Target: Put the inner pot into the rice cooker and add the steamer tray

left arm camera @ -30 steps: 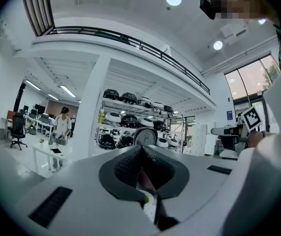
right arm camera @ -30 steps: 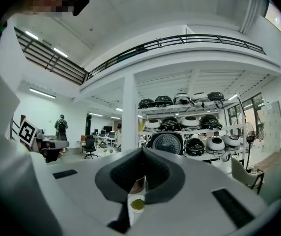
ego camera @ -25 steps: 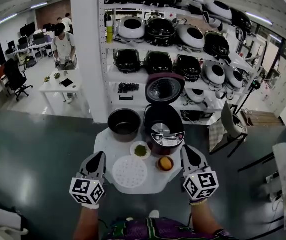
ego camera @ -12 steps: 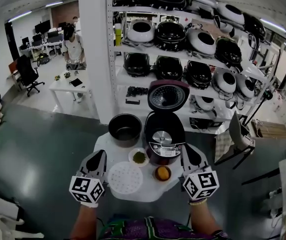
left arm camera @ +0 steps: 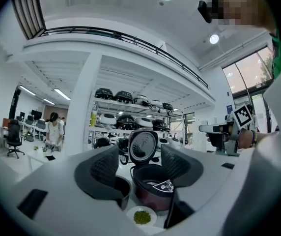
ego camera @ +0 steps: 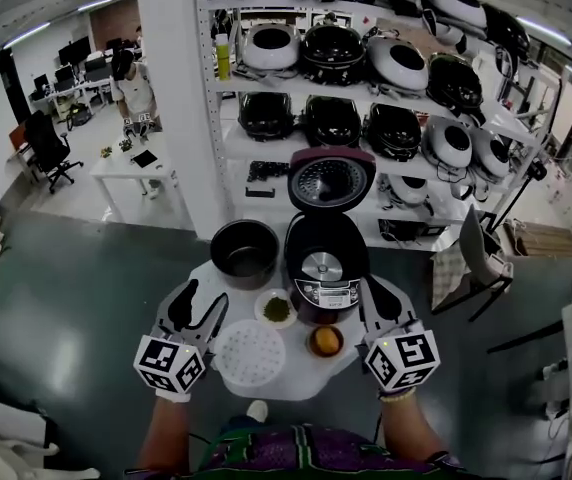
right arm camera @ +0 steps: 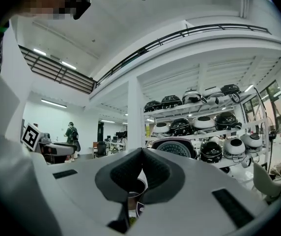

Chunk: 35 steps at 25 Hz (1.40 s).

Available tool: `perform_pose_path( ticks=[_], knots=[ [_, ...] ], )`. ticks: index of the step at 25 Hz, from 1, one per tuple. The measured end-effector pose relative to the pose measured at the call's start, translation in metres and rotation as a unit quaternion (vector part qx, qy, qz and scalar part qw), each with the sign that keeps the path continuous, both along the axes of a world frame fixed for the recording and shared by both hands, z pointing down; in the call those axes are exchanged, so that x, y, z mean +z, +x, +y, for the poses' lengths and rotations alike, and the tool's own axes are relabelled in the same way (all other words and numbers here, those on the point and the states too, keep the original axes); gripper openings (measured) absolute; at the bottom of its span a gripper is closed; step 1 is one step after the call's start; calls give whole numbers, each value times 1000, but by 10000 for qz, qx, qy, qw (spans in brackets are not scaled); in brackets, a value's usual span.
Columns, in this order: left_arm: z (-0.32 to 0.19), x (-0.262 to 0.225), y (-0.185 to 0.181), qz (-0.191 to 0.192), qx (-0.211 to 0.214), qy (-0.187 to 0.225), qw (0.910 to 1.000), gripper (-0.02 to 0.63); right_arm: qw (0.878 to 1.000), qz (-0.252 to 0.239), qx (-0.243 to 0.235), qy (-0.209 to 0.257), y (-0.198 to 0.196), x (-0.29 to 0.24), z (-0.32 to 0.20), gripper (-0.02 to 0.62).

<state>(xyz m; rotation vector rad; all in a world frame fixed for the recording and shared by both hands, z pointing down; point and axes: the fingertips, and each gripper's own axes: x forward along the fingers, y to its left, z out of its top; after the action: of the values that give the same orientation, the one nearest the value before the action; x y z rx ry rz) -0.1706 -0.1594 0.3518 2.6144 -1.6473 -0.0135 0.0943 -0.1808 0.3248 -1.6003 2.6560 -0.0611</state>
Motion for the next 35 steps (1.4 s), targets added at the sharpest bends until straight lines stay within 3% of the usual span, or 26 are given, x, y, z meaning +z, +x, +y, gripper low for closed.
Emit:
perform_pose_path(
  ticks=[3, 6, 12, 26, 35],
  knots=[
    [-15, 1, -9, -263, -25, 256, 9993, 363, 10000, -28, 42, -77, -8, 7, -4, 6],
    [-32, 5, -23, -340, -168, 377, 9986, 400, 9999, -17, 74, -148, -20, 15, -11, 6],
    [-77, 28, -54, -115, -240, 89, 9996, 405, 9996, 122, 220, -128, -41, 20, -28, 6],
    [-180, 125, -94, -507, -150, -672, 9963, 402, 9978, 425, 511, -35, -91, 31, -79, 6],
    [-238, 185, -108, -697, -41, -1187, 9905, 403, 9953, 653, 660, -270, -115, 54, -107, 6]
  ],
)
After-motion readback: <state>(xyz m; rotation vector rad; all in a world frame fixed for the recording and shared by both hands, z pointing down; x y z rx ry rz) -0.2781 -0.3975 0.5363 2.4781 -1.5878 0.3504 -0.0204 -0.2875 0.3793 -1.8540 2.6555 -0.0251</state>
